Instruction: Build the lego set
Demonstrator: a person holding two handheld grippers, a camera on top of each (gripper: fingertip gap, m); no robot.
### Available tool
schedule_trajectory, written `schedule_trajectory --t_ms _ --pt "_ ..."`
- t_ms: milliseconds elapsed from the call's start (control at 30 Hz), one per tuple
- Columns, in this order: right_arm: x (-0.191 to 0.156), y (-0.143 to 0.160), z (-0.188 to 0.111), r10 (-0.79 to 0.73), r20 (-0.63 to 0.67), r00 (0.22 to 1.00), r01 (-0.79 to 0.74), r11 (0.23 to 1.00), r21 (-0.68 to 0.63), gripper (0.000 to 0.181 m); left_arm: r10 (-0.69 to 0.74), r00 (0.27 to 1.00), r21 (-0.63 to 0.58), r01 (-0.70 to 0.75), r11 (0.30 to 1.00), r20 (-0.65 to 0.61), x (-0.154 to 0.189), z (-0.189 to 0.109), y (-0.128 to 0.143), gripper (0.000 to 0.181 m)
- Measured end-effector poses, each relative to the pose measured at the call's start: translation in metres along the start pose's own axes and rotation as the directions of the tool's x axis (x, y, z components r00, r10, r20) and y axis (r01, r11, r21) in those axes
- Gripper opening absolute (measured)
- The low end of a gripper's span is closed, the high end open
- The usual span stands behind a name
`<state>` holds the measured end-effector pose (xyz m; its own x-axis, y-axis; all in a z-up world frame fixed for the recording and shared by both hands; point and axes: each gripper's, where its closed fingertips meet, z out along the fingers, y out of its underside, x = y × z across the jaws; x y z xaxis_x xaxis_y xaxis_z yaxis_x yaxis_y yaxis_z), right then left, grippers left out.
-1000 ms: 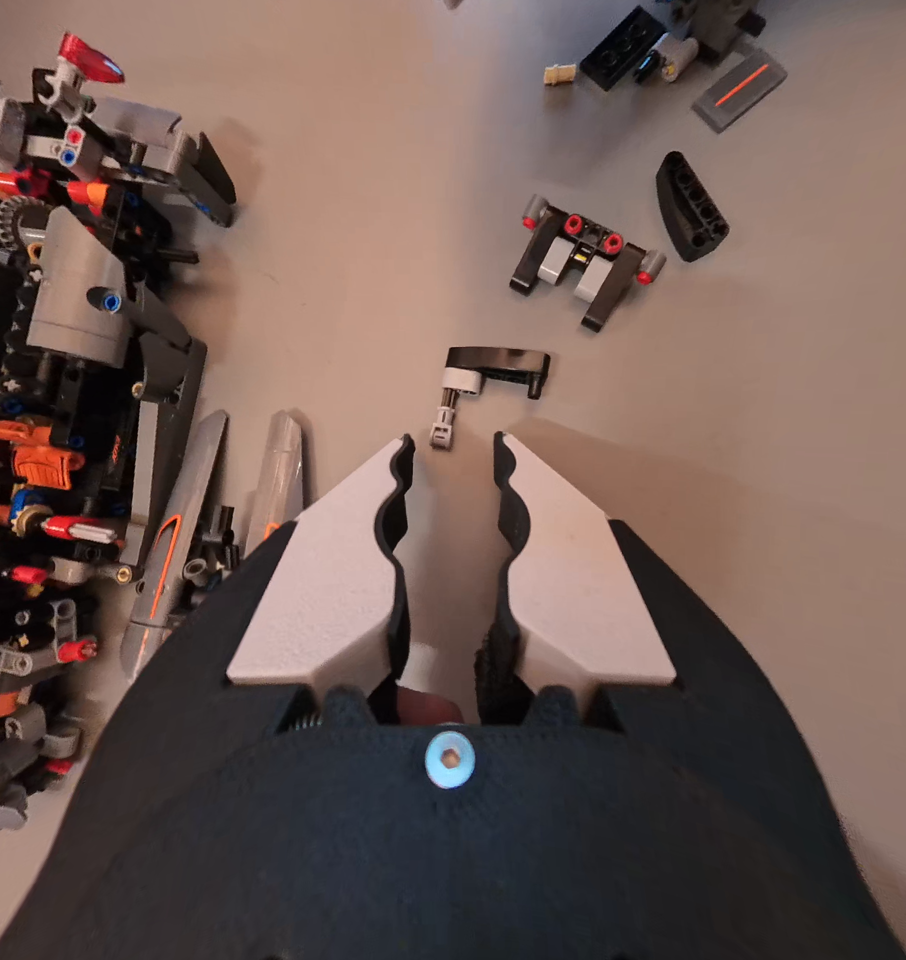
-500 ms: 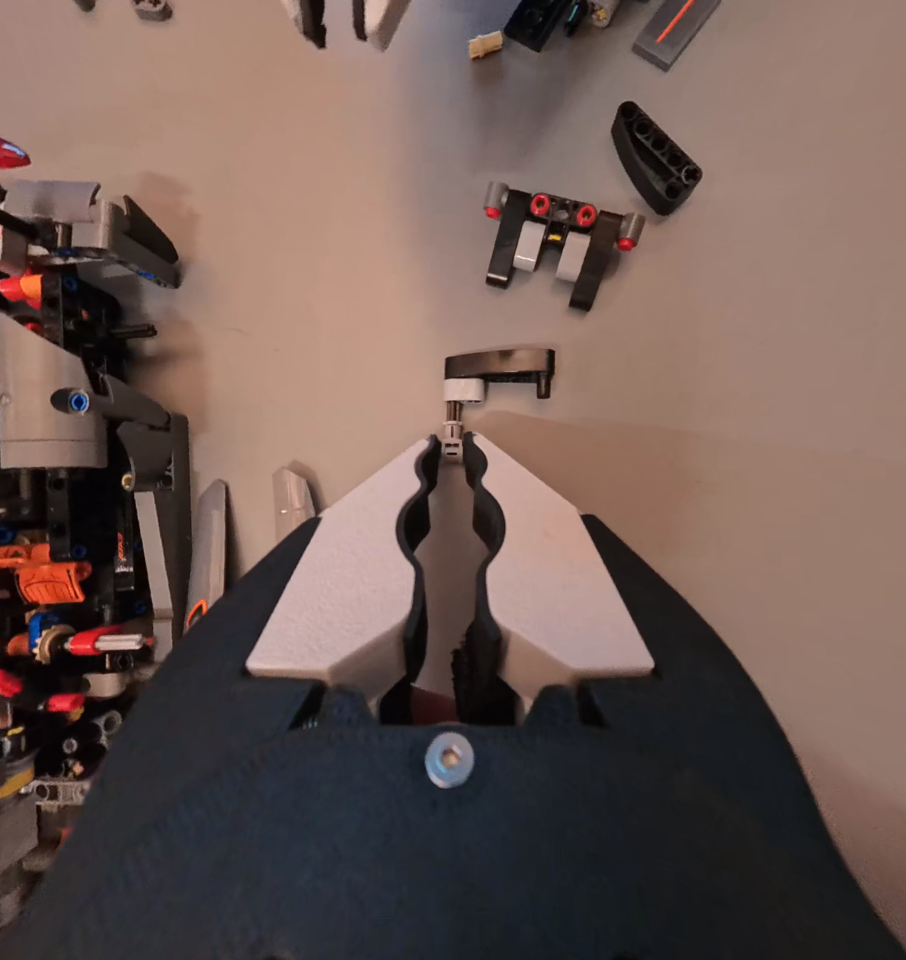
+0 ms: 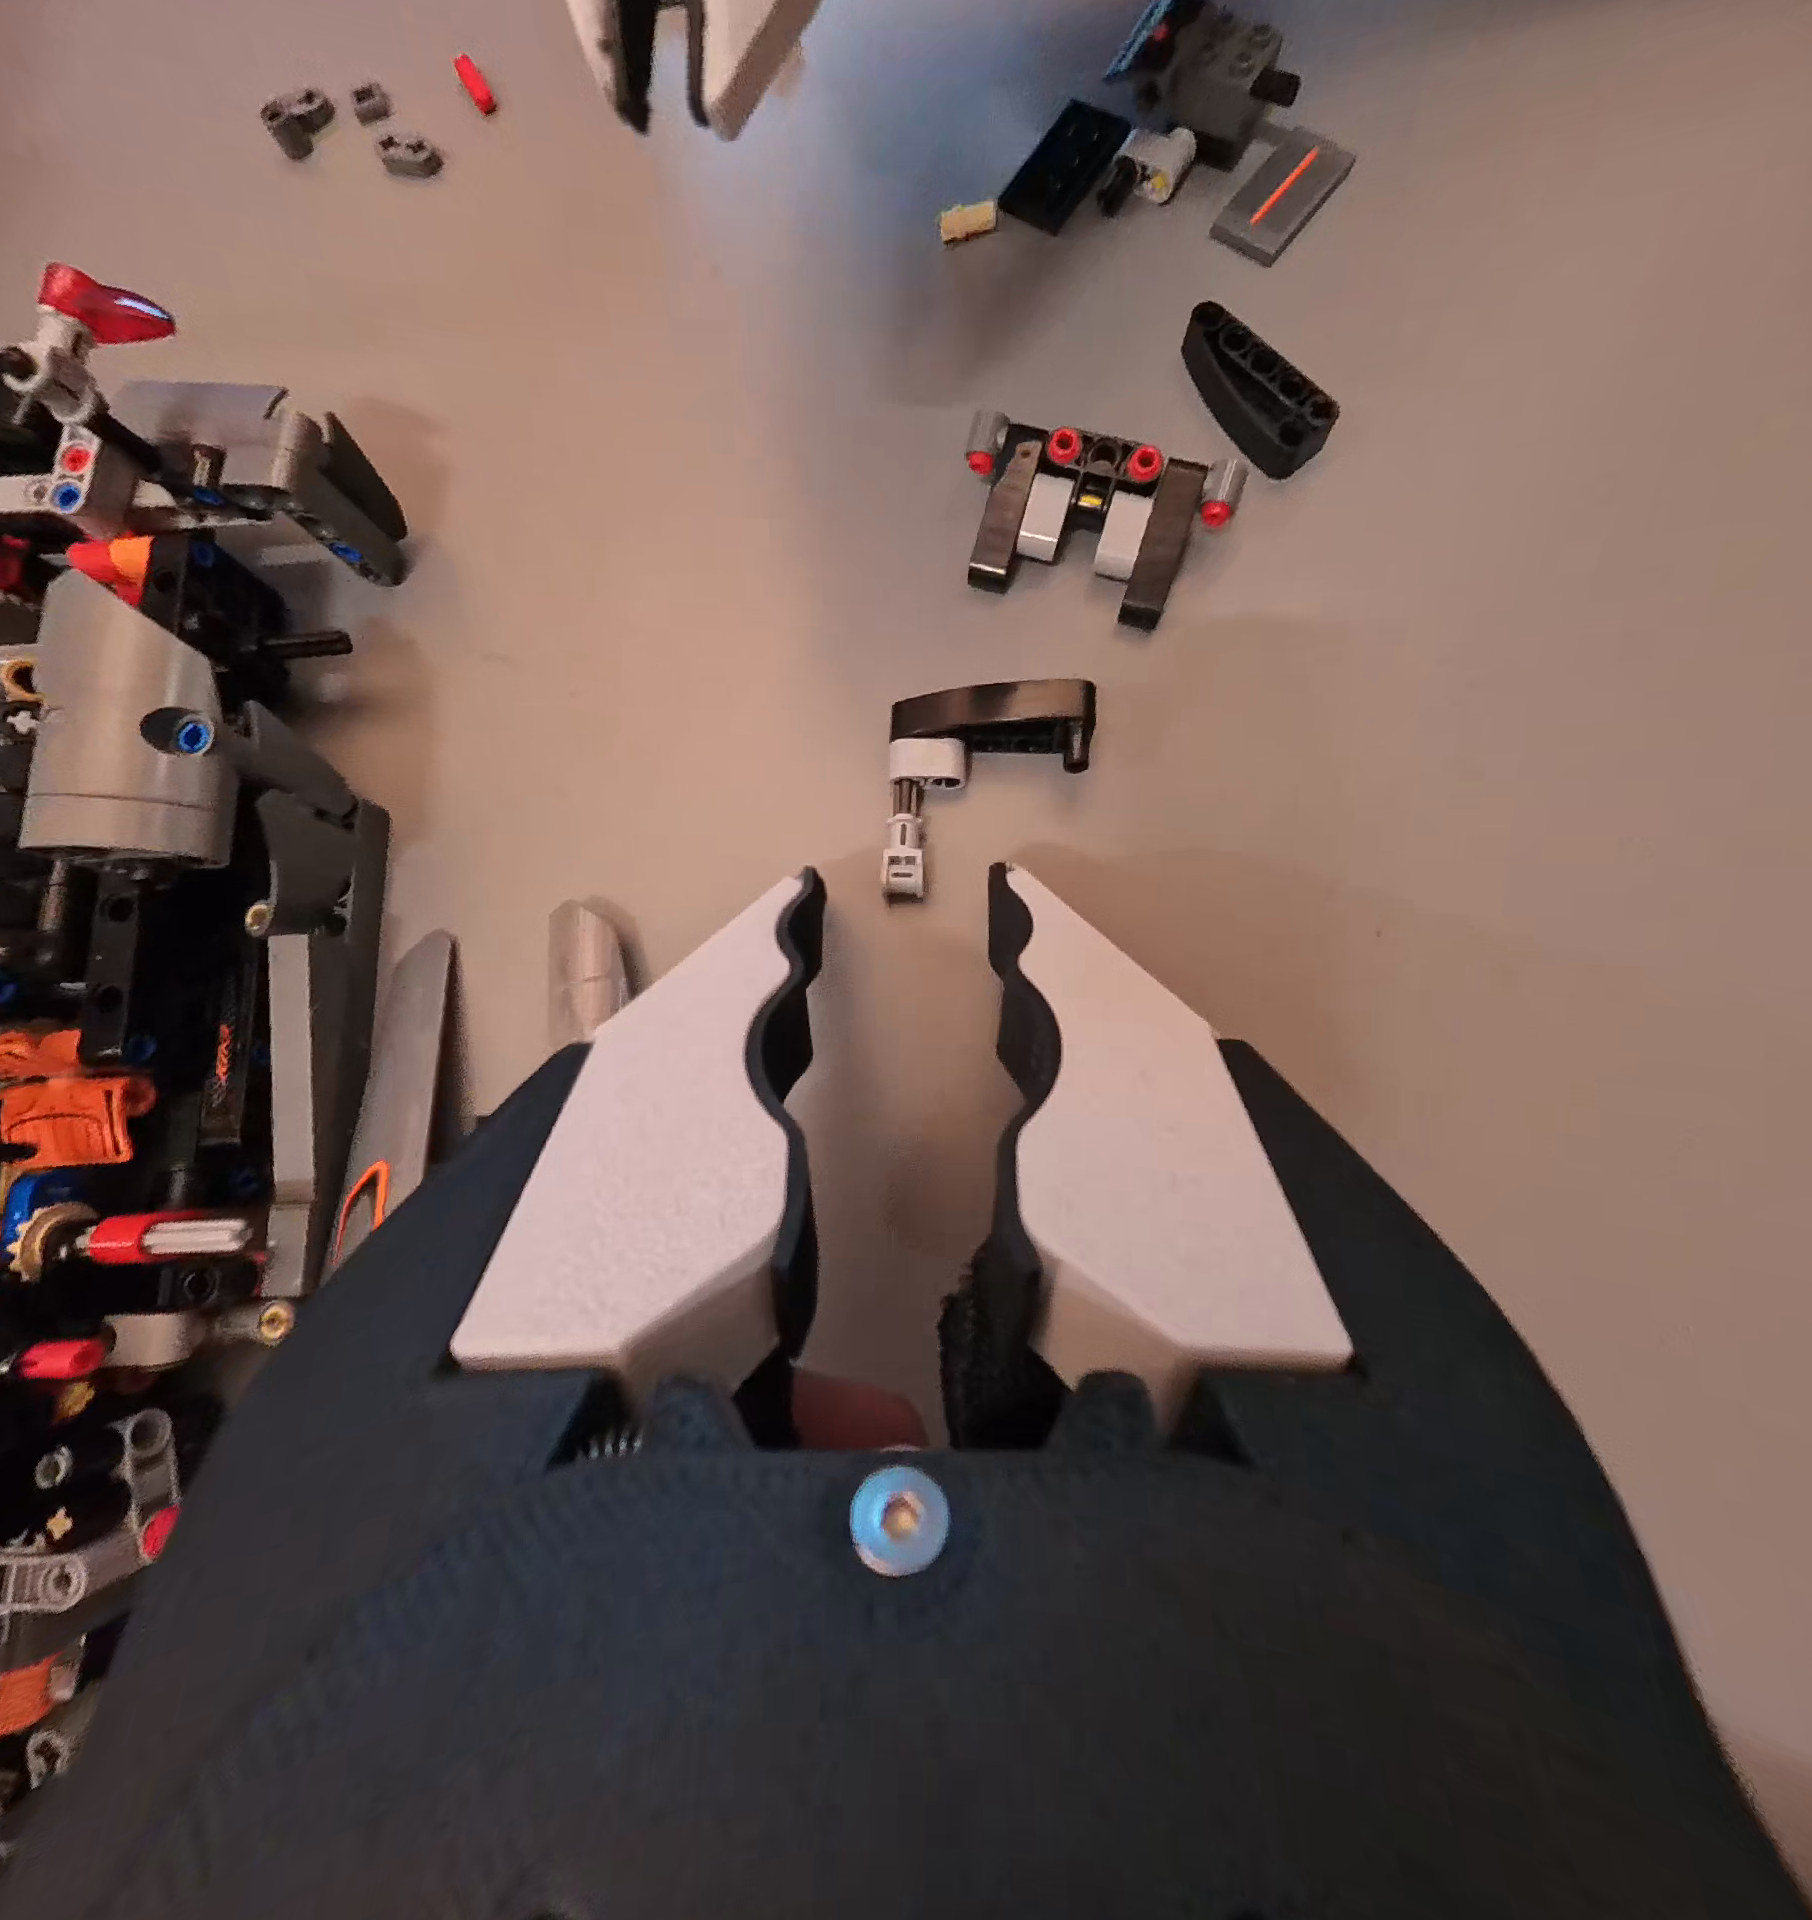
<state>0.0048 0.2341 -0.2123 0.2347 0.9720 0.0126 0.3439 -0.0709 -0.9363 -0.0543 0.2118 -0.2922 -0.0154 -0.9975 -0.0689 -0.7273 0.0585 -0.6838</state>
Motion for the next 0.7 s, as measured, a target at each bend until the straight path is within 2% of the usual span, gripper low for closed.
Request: schedule_trajectory --t_ms 333,700 --pt "0.0014 -0.0031 -0.0045 -0.009 -0.018 1.0 0.009 1.0 0.007 0.004 0.006 1.0 -0.007 -0.006 1.0 0.0 0.0007 0.0068 0.0001 0.015" --pt "-0.0001 -0.0037 -0.0043 -0.013 -0.015 1.0 0.013 1.0 0.004 0.005 -0.011 1.0 0.002 0.011 1.0 0.002 -0.0011 0.0075 0.0 0.018"
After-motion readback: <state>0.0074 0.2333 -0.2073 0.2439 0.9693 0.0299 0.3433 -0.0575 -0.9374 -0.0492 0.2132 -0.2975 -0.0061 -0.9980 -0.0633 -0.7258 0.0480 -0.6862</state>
